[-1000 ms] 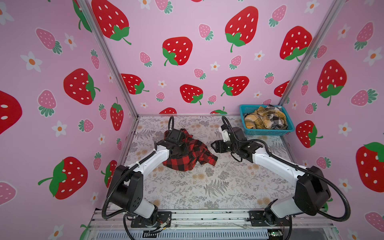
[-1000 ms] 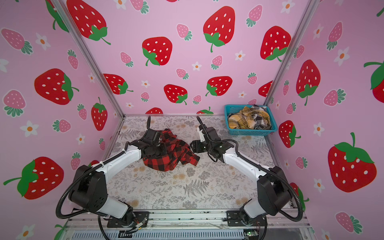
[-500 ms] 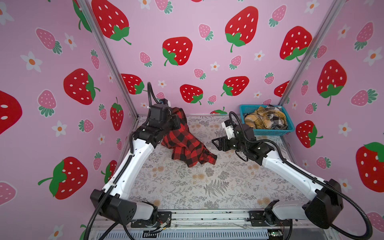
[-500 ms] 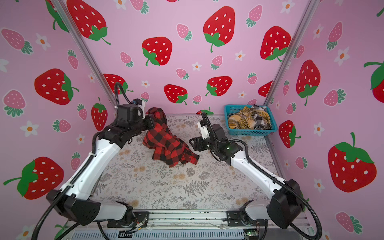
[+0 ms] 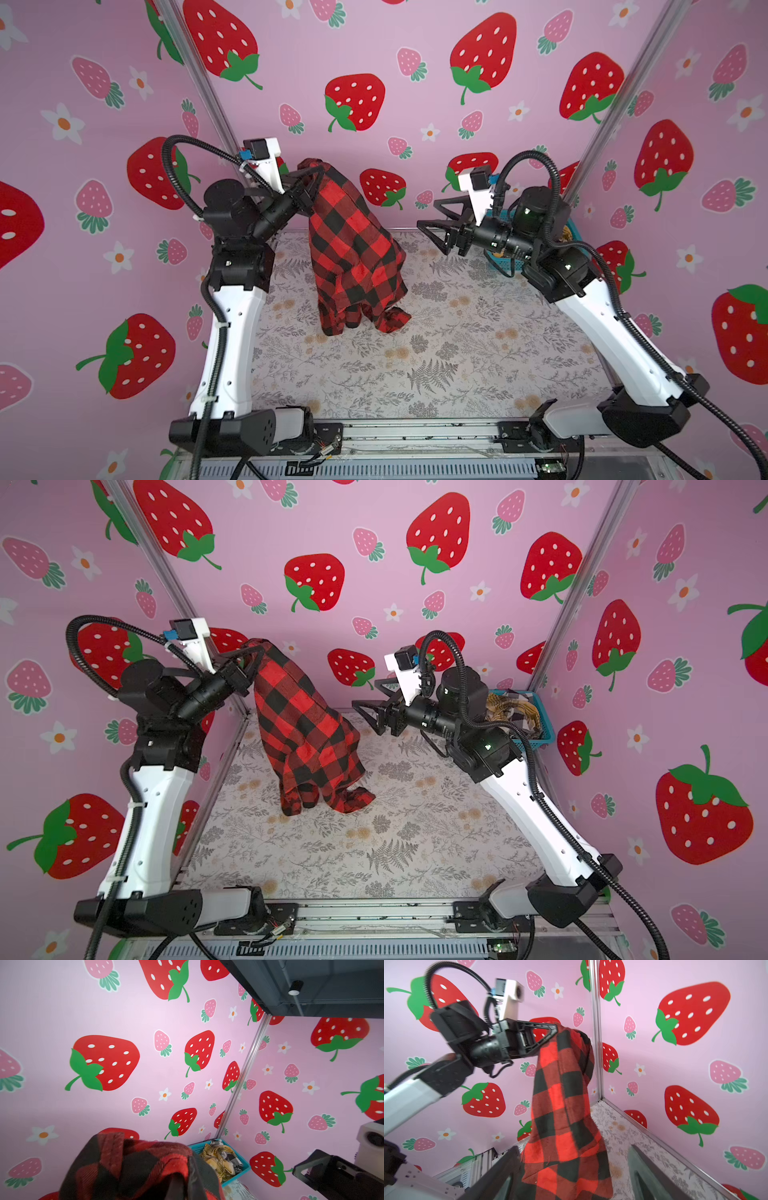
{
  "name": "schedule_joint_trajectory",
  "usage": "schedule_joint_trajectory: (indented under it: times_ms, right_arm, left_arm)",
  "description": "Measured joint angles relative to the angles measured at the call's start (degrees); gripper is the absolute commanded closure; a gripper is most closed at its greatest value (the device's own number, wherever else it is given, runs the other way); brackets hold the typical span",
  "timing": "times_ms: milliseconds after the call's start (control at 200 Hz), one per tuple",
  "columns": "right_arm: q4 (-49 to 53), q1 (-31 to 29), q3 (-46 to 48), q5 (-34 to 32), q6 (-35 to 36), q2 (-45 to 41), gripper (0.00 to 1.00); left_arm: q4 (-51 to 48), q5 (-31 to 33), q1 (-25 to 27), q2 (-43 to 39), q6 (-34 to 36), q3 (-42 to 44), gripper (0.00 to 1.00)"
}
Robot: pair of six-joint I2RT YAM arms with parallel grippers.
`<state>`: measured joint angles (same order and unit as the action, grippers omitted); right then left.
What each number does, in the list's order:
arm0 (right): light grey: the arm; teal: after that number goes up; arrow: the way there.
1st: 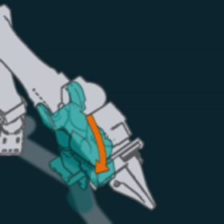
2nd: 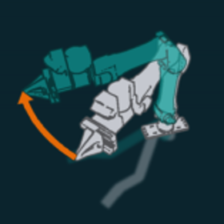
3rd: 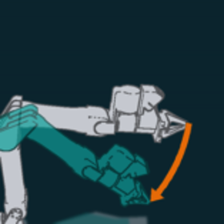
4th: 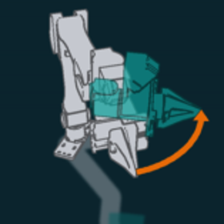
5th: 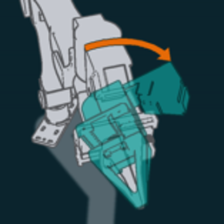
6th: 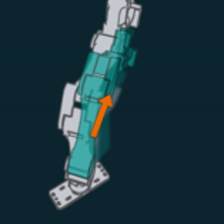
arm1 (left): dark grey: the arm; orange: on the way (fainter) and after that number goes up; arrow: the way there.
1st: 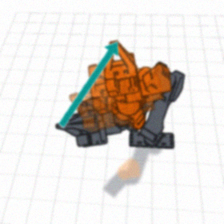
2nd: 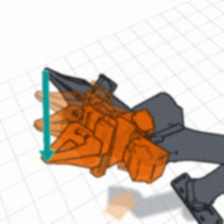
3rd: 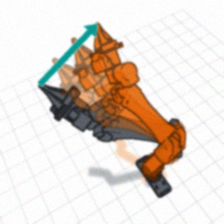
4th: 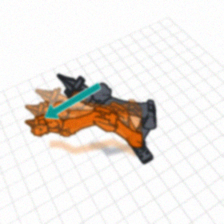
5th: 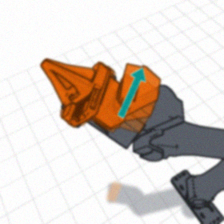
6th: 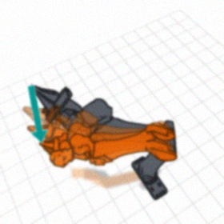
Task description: Fold and stack the long sleeve shirts
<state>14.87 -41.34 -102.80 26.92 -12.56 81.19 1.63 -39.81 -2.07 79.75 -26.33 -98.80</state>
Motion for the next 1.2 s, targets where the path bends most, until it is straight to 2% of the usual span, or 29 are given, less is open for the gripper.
schedule_joint_trajectory:
  times_ms: [90,180,255,445,455,495,515,565,615,650,750,825,965,1101,1136,1201]
  right_arm:
    - [0.87,1.18,-0.55,0.0,0.46,1.05,0.18]
    - [0.98,1.9,4.09,-0.07,0.44,0.85,0.18]
    - [1.33,2.1,10.16,-1.05,-0.02,0.81,0.21]
    - [0.92,1.97,29.64,-6.69,-4.92,1.11,0.26]
    - [0.85,1.95,30.36,-6.88,-5.22,1.18,0.26]
    - [0.2,1.7,34.21,-7.91,-6.6,1.44,0.26]
    - [-0.11,1.68,35.93,-8.35,-7.17,1.62,0.26]
    - [-0.7,1.29,39.34,-9.64,-8.79,2.82,0.28]
    - [-1.16,0.61,41.24,-10.75,-10.14,4.74,0.28]
    - [-1.46,-0.24,41.75,-11.5,-10.84,6.67,0.28]
    - [-3.67,-4.35,41.48,-13.2,-12.11,13.18,0.29]
    - [-4.72,-8.7,39.74,-13.62,-12.81,18.82,0.29]
    - [-5.68,-16.31,32.7,-13.81,-13.38,29.24,0.29]
    - [-5.55,-20.74,27.43,-14.69,-14.27,34.07,0.29]
    - [-5.16,-21.35,26.1,-15.28,-14.82,34.99,0.33]
    - [-3.34,-21.9,22.86,-17.33,-16.39,37.07,0.47]
  left_arm:
    - [3.21,-4.09,0.09,5.49,-4.02,-2.45,1.0]
    - [4.61,-5.79,0.72,8.98,-7.48,-2.29,1.0]
    - [1.81,-3.89,1.86,10.84,-7.1,-1.88,1.0]
    - [-11.67,7.21,7.89,15.87,-1.53,-1.95,1.0]
    - [-12.28,8.11,8.2,16.41,-1.57,-1.95,0.97]
    - [-13.77,10.75,9.2,18.03,-1.4,-1.66,0.72]
    - [-14.29,12.07,9.6,18.69,-1.68,-1.33,0.63]
    - [-16.48,16.11,9.99,20.81,-2.38,-0.92,0.46]
    - [-18.51,19.91,9.75,23.02,-3.5,-0.94,0.22]
    - [-19.82,21.7,9.31,24.3,-4.09,-0.96,0.16]
    - [-24.2,26.36,7.72,27.19,-6.6,-0.9,0.16]
    - [-25.07,30.42,6.69,25.9,-7.54,1.57,0.16]
    - [-29.05,37.97,4.59,15.93,-8.92,9.27,0.15]
    - [-31.06,42.91,0.44,4.35,-10.01,17.44,0.12]
    - [-31.28,43.63,-0.85,2.01,-10.16,20.15,0.12]
    - [-31.69,44.3,-3.63,-1.05,-10.54,25.97,0.12]
